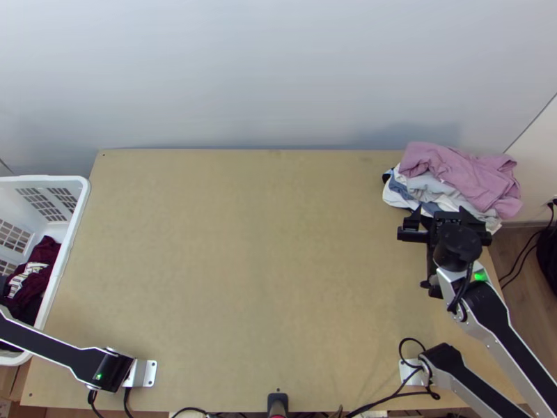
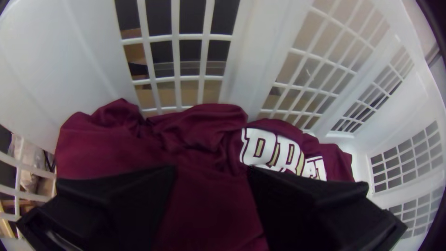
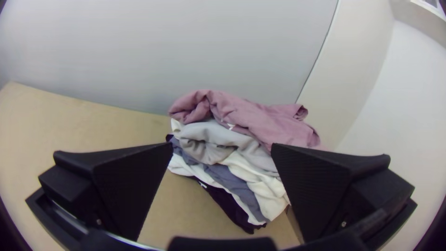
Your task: Fold the t-shirt
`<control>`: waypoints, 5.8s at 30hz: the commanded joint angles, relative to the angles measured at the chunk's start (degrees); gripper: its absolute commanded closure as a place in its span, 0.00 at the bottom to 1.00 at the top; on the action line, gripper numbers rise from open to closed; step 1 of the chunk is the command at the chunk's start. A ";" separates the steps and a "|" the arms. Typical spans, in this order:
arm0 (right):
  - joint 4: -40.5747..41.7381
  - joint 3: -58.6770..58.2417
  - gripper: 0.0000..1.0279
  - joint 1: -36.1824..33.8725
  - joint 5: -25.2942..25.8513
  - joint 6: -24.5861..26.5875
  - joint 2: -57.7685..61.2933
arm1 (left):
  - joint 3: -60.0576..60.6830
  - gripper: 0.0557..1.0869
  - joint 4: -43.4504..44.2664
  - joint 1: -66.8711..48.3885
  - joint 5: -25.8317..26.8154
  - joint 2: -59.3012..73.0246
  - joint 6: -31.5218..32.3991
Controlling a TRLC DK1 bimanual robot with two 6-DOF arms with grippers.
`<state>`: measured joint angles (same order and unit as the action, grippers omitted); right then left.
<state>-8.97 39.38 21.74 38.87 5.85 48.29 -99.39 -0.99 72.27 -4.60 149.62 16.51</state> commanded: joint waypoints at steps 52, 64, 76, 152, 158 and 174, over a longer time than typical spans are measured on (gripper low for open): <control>19.34 -5.01 0.04 -3.02 2.17 16.83 -8.83 | 28.38 0.97 -36.27 -77.72 14.36 -101.55 1.77; 17.15 -3.69 0.04 -4.69 2.17 16.21 -7.69 | 35.94 0.97 -21.77 -120.17 2.05 -83.44 9.24; 15.65 -5.63 0.04 -9.70 2.08 12.87 -6.98 | 8.78 0.97 -19.04 -131.95 0.91 -52.94 8.62; -25.92 81.65 0.54 46.20 -31.40 -15.78 90.31 | 57.56 0.04 -32.40 -66.56 0.03 -93.11 6.78; -26.80 82.09 0.97 44.62 -32.54 -15.34 88.90 | 58.44 0.04 -32.67 -66.73 0.29 -94.16 6.60; -28.91 72.16 0.97 30.38 -32.54 -17.27 74.40 | 58.79 0.04 -28.01 -79.21 1.00 -89.59 9.68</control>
<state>-37.21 117.38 57.12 6.39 -11.51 128.29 -41.12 -33.74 -3.03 -2.81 54.83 25.32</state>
